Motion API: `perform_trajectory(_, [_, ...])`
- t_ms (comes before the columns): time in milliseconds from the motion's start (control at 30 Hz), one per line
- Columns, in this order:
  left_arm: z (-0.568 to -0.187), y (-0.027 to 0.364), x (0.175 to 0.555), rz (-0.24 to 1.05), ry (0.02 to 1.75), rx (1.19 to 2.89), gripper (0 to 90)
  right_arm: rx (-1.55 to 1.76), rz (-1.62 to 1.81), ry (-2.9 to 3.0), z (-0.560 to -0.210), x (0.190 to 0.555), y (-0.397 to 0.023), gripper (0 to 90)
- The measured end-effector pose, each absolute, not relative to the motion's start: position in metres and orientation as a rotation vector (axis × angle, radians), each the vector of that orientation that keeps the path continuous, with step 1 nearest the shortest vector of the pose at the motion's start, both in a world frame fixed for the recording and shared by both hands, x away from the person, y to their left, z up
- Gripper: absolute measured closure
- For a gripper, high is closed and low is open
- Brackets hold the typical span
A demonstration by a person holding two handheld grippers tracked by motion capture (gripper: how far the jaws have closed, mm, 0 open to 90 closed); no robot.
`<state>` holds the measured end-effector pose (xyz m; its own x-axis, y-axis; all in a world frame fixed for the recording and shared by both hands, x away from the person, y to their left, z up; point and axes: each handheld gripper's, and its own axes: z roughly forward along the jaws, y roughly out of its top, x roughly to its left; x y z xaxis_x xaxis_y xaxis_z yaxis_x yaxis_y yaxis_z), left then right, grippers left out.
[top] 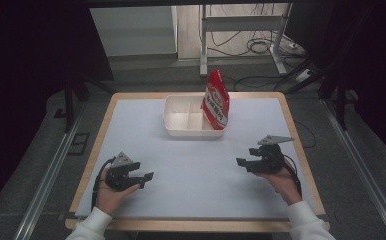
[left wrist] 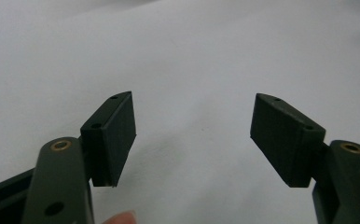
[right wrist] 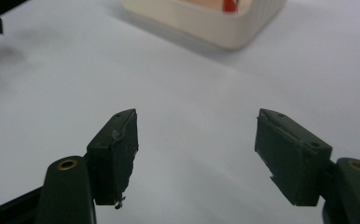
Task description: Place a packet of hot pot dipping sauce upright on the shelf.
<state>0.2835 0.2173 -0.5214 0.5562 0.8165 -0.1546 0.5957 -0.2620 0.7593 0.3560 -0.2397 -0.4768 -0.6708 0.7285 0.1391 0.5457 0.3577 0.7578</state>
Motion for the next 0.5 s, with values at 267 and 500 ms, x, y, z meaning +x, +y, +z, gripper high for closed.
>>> perform_trajectory(267, [-0.5213,0.2171,0.2835,0.346,1.139,1.975,30.5,1.148,1.226,2.368,-0.4753,0.3558,-0.2428,29.3])
perform_trajectory(500, [-0.5217,0.2198,0.2830,0.346,1.151,1.967,30.5,1.165,1.211,2.345,-0.4774,0.3587,-0.2492,24.6])
